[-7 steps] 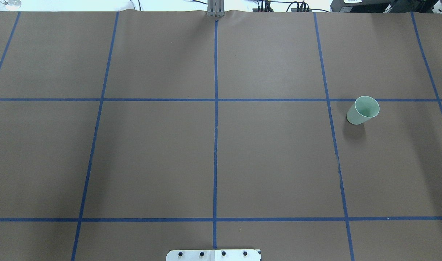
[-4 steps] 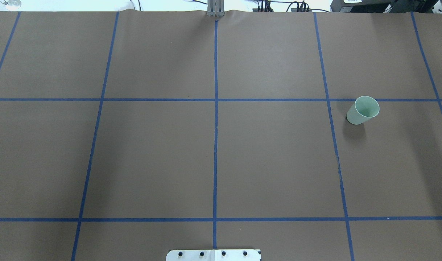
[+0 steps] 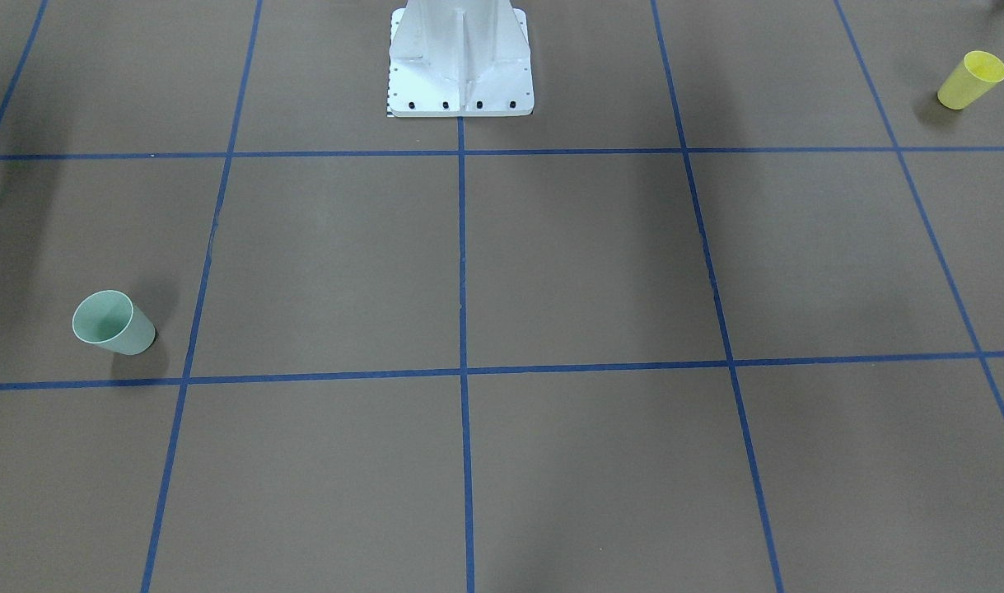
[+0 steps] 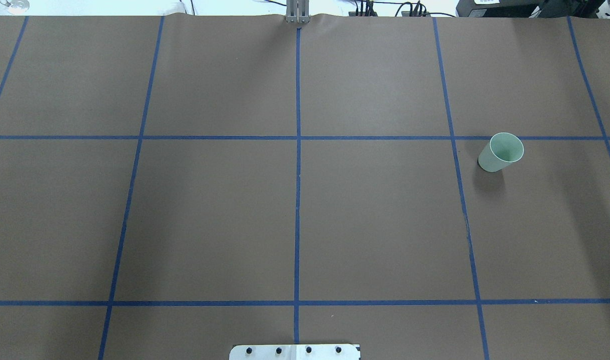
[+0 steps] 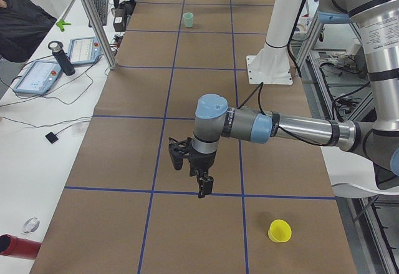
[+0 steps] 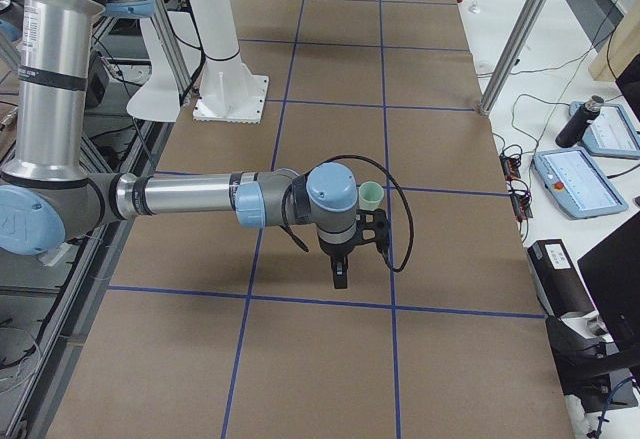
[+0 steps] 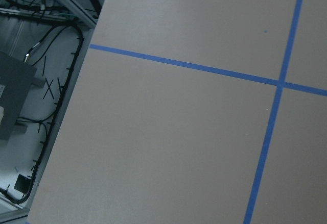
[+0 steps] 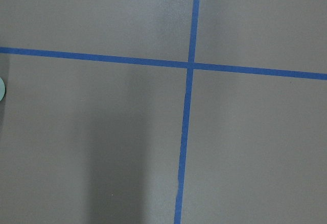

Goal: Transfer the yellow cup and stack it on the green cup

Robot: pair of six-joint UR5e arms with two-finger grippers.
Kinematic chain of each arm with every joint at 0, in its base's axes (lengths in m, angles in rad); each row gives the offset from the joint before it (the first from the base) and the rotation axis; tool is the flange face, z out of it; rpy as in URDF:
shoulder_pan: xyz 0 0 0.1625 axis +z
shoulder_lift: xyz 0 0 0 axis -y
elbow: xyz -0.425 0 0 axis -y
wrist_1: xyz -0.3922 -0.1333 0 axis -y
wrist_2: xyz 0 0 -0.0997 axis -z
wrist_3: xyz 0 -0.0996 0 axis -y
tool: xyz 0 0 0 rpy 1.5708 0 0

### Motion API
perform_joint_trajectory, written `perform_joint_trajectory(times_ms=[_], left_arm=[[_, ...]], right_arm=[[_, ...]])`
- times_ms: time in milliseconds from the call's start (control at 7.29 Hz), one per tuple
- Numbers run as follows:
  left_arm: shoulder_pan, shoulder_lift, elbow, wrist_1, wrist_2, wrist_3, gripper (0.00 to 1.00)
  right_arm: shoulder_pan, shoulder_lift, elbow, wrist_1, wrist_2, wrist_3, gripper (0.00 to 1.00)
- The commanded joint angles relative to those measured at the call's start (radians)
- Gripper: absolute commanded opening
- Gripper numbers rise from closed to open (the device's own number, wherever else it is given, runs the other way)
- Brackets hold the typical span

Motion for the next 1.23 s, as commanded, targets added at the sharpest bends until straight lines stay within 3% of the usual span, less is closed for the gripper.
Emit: perform_joint_trajectory(times_ms=[0, 274, 549, 823, 1097], left_arm=[[0.181, 0.007, -0.008, 0.002, 0.100, -0.305, 1.00], [0.325, 0.010, -0.006, 0.011, 0.176, -0.569, 1.00], [0.433, 0.029, -0.006, 0.114, 0.283, -0.805, 1.00], [0.569, 0.033, -0.003, 0.257, 0.309, -1.081, 1.00], [0.619, 0.040, 0.029, 0.362, 0.311, -1.251, 1.00]], right_arm=[[-0.004, 0.005, 0.015, -0.017, -0.001, 0.000, 1.00], [-0.004, 0.002, 0.012, -0.021, -0.004, 0.002, 1.00], [-0.004, 0.005, 0.013, -0.021, 0.000, 0.003, 1.00], [-0.004, 0.004, 0.013, -0.021, -0.001, 0.002, 1.00], [-0.009, 0.021, 0.015, -0.021, -0.001, 0.002, 1.00]])
